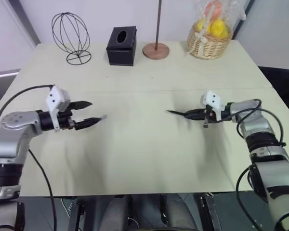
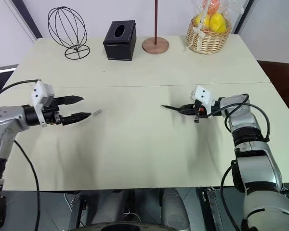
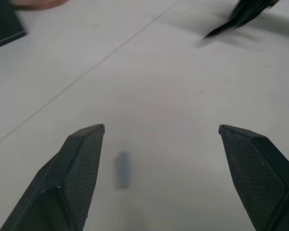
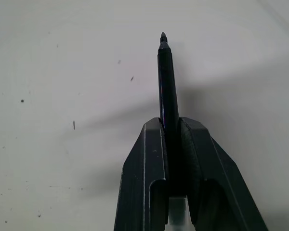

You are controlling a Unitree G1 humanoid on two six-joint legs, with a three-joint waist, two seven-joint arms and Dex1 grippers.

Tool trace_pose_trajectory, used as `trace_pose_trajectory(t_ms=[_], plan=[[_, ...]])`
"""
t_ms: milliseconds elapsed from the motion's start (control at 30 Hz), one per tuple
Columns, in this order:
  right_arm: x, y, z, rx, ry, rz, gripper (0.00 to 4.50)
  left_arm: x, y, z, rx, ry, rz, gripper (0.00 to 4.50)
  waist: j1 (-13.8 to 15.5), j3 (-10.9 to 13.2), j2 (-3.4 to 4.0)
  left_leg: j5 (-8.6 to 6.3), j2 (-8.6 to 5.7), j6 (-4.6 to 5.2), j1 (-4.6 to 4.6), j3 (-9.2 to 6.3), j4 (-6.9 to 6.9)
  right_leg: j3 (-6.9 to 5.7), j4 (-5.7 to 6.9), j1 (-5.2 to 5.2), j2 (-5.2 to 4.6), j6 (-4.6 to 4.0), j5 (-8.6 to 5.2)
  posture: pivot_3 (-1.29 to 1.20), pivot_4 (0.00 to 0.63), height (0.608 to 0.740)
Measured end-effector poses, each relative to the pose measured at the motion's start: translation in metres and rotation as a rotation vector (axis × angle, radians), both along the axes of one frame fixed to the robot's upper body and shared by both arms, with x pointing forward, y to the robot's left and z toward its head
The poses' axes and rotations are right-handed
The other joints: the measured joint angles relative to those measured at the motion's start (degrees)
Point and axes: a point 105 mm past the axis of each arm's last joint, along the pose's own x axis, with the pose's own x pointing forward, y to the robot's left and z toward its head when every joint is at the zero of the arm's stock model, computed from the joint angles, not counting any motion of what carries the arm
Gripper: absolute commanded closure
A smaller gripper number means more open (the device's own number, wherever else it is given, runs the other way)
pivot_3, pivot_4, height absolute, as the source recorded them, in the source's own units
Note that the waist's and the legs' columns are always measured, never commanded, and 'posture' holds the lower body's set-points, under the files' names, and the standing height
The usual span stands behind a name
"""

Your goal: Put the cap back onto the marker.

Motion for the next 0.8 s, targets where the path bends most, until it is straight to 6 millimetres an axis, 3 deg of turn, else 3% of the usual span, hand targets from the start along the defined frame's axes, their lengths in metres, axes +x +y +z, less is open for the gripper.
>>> trace_pose_trajectory(t_ms=[167,367,500,800], plan=[[-0.016,0.028,0.029,0.012,-0.086,0.102,4.47,0.009,0.031,-0.010,0.051,-0.009,0.089,0.53,0.19,0.00,0.00,0.00,0.00,0.00,-0.01,-0.02,0.01,-0.02,0.01,-0.01,-0.01,0.00,0.00,0.00,0.150,0.740],[-0.031,0.044,0.032,0.042,-0.083,0.117,4.47,0.016,0.046,-0.019,0.070,-0.015,0.126,0.53,0.58,-0.01,-0.01,-0.01,-0.05,0.02,-0.05,-0.03,0.09,-0.05,0.03,0.02,-0.05,0.01,0.00,0.00,0.150,0.740],[-0.035,0.047,0.030,0.056,-0.070,0.110,4.47,0.024,0.040,-0.026,0.042,-0.008,0.117,0.53,0.48,-0.01,-0.02,-0.01,-0.05,0.02,-0.05,-0.02,0.11,-0.05,0.05,0.02,-0.04,0.01,0.01,0.00,0.150,0.740],[-0.039,0.050,0.029,0.079,-0.066,0.090,4.47,0.043,0.006,-0.056,-0.026,0.066,0.049,0.53,0.39,-0.02,-0.03,-0.01,-0.09,0.03,-0.06,-0.01,0.17,-0.06,0.07,0.02,0.01,0.01,0.01,0.00,0.150,0.740]])
